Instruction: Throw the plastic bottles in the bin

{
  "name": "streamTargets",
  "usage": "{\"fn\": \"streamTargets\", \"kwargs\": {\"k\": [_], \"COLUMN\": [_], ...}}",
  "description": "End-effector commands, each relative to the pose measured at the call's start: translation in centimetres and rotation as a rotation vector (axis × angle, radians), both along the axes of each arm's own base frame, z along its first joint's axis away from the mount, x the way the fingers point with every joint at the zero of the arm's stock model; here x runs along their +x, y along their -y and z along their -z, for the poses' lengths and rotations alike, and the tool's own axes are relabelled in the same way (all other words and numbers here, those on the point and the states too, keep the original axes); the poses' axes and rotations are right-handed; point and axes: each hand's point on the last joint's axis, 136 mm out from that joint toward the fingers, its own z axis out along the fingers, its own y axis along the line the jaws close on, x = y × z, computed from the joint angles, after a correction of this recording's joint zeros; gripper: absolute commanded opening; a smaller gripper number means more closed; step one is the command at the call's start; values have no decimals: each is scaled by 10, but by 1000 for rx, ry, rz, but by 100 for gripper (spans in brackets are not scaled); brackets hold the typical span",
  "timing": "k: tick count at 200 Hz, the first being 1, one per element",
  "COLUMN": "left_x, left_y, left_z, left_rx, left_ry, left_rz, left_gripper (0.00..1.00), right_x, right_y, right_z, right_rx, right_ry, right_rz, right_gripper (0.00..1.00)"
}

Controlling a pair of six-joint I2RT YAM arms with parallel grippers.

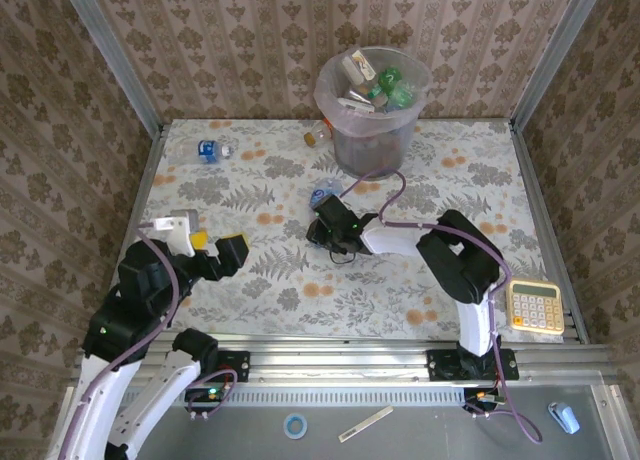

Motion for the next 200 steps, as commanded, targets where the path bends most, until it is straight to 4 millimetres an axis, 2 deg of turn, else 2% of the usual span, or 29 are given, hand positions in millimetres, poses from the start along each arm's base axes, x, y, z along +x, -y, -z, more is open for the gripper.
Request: {"fn": "streamTargets", "kwargs": {"k": [1, 70, 131, 135, 139, 200], "left_x": [7, 19, 30, 31, 32, 40], "left_y": [4, 18, 30, 30, 32, 45], "left_z": [3, 11, 18, 19, 19, 24], "left_rx": [-17, -37, -51, -51, -53, -77], "left_ry": [-5, -21, -32, -35, -32, -24], "left_rz": [-4, 29, 56, 59, 63, 100], "left_gripper": [100, 100, 100, 100, 100, 100], "right_x": [-6, -42, -65, -67, -68, -90], "right_y": [10, 46, 90, 94, 97, 145], "right_z": [-25, -47, -69, -66, -76, -108], "right_rx": [-36, -162, -269, -286, -275, -348], "right_ry": [98, 186, 281, 277, 298, 397], "right_rz": [-8, -82, -90, -92, -87, -72], "right_gripper": [19, 15, 13, 13, 13, 11]}}
